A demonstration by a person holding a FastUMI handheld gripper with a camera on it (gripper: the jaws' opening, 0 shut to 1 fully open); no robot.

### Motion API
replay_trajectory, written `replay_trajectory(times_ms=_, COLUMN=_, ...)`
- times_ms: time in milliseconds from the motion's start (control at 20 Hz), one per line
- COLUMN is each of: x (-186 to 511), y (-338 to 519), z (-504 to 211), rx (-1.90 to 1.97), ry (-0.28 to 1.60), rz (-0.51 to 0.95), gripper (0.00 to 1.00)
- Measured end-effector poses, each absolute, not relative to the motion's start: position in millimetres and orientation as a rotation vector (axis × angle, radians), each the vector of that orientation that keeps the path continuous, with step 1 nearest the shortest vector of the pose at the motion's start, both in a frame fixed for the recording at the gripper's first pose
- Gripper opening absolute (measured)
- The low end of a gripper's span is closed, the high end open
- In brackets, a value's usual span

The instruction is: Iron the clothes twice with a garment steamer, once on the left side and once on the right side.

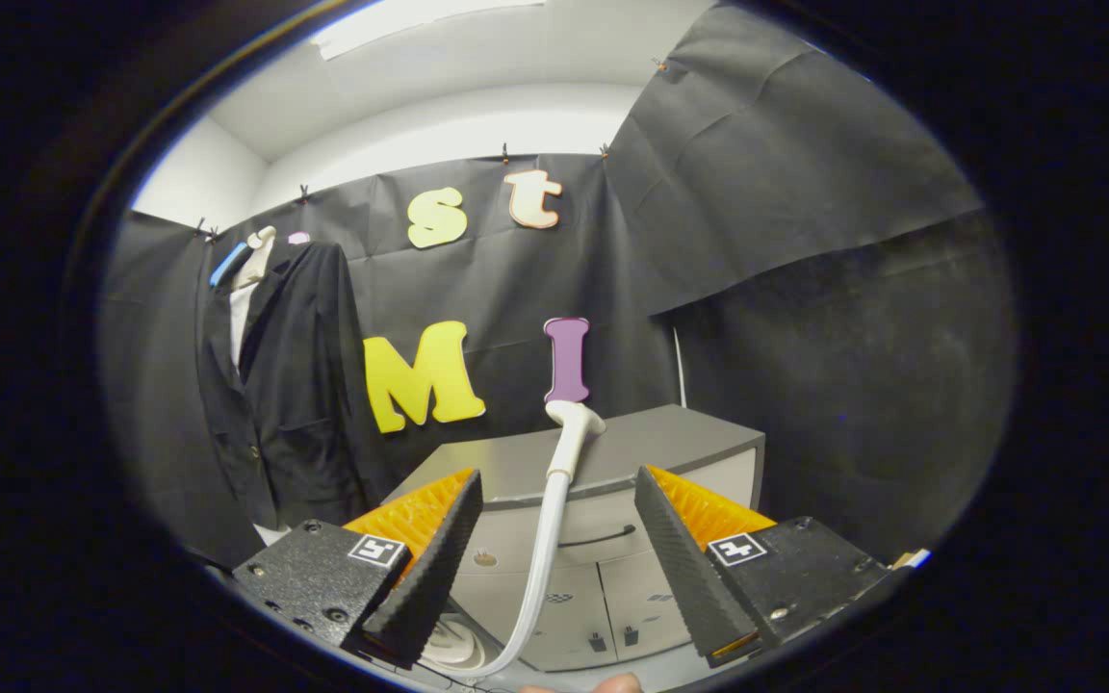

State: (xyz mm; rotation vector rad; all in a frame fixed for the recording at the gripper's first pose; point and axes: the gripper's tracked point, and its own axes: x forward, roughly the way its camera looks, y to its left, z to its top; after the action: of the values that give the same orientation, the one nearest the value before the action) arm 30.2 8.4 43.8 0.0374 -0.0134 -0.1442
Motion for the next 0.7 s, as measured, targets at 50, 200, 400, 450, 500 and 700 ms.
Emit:
replay_trajectory(times_ms=50, x=34.8, y=12.7, z=44.5, rx=0.046, ry=-0.008, rz=-0.155, gripper=0.99)
replay_trajectory(times_ms=200, x=52.5, y=19.7, z=46.1, rx=0.080, ry=0.034, rz=-0.178, gripper=0.99)
replay_trajectory(times_ms=400, x=91.4, y=16.4, z=57.2, rx=0.104, ry=0.090, rz=-0.174, gripper=0.99)
replay_trajectory(times_ms=450, x=105.0, y=16.7, z=61.5, rx=0.121, ry=0.102, rz=-0.165, gripper=0.99)
replay_trajectory(times_ms=500, x=119.9, y=14.5, z=61.6, rx=0.138, ry=0.123, rz=-0.157, gripper=0.99)
replay_trajectory(times_ms=700, x=185.7, y=5.7, z=57.1, rx=0.214, ry=0.233, rz=-0.124, gripper=1.00)
